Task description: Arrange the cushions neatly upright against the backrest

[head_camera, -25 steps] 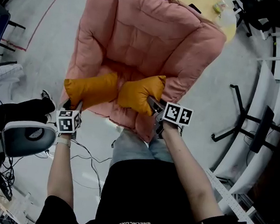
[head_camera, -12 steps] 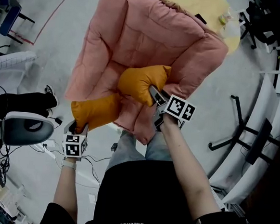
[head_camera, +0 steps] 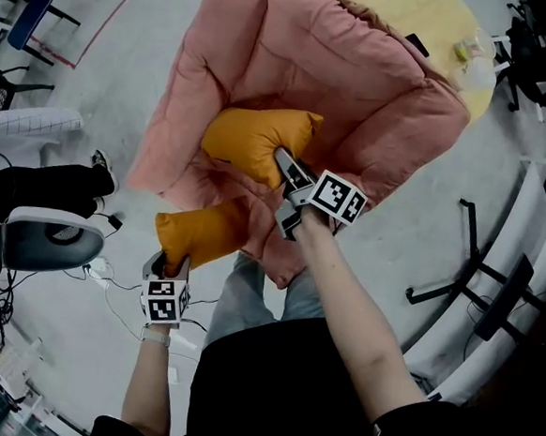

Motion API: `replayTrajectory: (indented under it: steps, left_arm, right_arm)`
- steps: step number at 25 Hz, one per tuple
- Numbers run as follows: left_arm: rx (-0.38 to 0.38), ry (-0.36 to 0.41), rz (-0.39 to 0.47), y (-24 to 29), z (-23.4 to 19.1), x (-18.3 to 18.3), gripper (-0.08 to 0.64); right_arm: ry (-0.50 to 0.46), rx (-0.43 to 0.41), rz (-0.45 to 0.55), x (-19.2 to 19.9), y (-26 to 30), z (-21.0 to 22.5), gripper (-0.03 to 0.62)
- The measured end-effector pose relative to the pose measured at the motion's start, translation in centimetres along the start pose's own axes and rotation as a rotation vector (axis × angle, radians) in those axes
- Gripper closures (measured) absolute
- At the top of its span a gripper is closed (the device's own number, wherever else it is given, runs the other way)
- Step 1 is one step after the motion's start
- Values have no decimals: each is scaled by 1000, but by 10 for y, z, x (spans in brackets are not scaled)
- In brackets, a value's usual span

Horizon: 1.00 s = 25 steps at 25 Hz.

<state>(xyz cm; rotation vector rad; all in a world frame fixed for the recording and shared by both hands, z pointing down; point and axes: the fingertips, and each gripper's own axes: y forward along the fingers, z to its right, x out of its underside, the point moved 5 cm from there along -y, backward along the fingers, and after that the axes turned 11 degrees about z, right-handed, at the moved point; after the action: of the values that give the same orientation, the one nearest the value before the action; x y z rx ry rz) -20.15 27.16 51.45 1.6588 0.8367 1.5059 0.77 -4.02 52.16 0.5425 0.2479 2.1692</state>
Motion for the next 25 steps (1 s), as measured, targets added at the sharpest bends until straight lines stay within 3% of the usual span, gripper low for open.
replayTrajectory:
  steps: [4, 6, 9, 11, 14, 18, 20, 21, 25]
  left_arm:
    - [-17, -27, -11, 0, 2, 5, 341]
    - [-22, -29, -14, 2, 3, 4, 337]
    - [-16, -19, -18, 5, 6, 5, 337]
    - [-10, -10, -21, 7, 6, 4, 337]
    - [-6, -4, -28, 8, 5, 1, 336]
    - [3, 5, -36, 14, 7, 0, 336]
    - [6, 8, -36, 16, 9, 0, 336]
    - [7, 9, -36, 16, 9, -1, 336]
    - [8, 7, -38, 16, 12, -1, 334]
  right_arm:
    - [36, 8, 4, 9, 14, 23, 373]
    - [36, 45, 8, 9, 13, 44, 331]
    - [24, 164, 16, 11, -1, 80, 301]
    - [-11, 293, 11, 12, -16, 102, 304]
    - [-73, 456, -45, 18, -37, 128, 365]
    - [-115, 454, -170, 35, -48, 135, 356]
    - [-234, 420, -225, 37, -51, 125, 347]
    - [-345, 392, -260, 37, -50, 117, 341]
    - [-986, 231, -487, 38, -30, 88, 239]
